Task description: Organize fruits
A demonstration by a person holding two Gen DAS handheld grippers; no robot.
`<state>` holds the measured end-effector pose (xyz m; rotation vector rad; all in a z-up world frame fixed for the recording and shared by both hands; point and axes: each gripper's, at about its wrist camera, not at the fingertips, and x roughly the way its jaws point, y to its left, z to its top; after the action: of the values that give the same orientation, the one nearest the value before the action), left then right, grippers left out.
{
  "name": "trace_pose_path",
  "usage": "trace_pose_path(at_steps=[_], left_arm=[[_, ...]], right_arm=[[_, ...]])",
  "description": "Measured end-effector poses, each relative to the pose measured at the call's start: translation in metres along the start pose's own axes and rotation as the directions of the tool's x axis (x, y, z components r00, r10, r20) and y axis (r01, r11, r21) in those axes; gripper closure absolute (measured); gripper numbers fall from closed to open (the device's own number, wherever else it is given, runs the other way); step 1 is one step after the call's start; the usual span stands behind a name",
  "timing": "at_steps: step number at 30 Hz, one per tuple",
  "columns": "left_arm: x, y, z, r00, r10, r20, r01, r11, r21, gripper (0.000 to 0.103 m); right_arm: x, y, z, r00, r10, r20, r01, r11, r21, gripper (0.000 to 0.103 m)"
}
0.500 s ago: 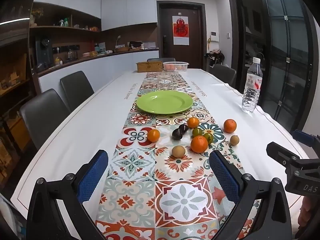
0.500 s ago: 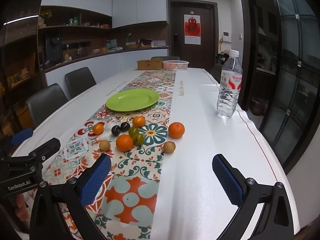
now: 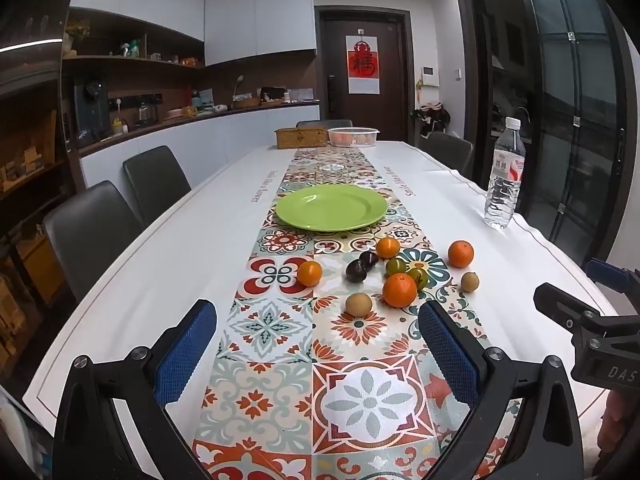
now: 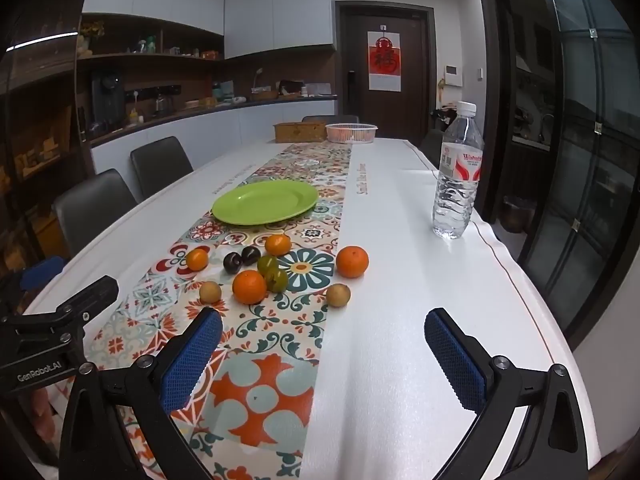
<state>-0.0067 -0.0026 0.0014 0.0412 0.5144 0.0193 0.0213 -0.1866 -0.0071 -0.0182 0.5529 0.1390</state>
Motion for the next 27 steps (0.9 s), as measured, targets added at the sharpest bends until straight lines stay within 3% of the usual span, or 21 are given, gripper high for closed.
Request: trace_pose_path(at_steps=[27], left_arm=[[-0.0051,0.0009,0.0031,1.000,-0.007,0.008,0.007,1.000,0.002,0.000]], right_arm=[[-0.0070,0.0013,0.0053,1.000,0.002,0.010,-0.002,1.000,-0.002,0.001]])
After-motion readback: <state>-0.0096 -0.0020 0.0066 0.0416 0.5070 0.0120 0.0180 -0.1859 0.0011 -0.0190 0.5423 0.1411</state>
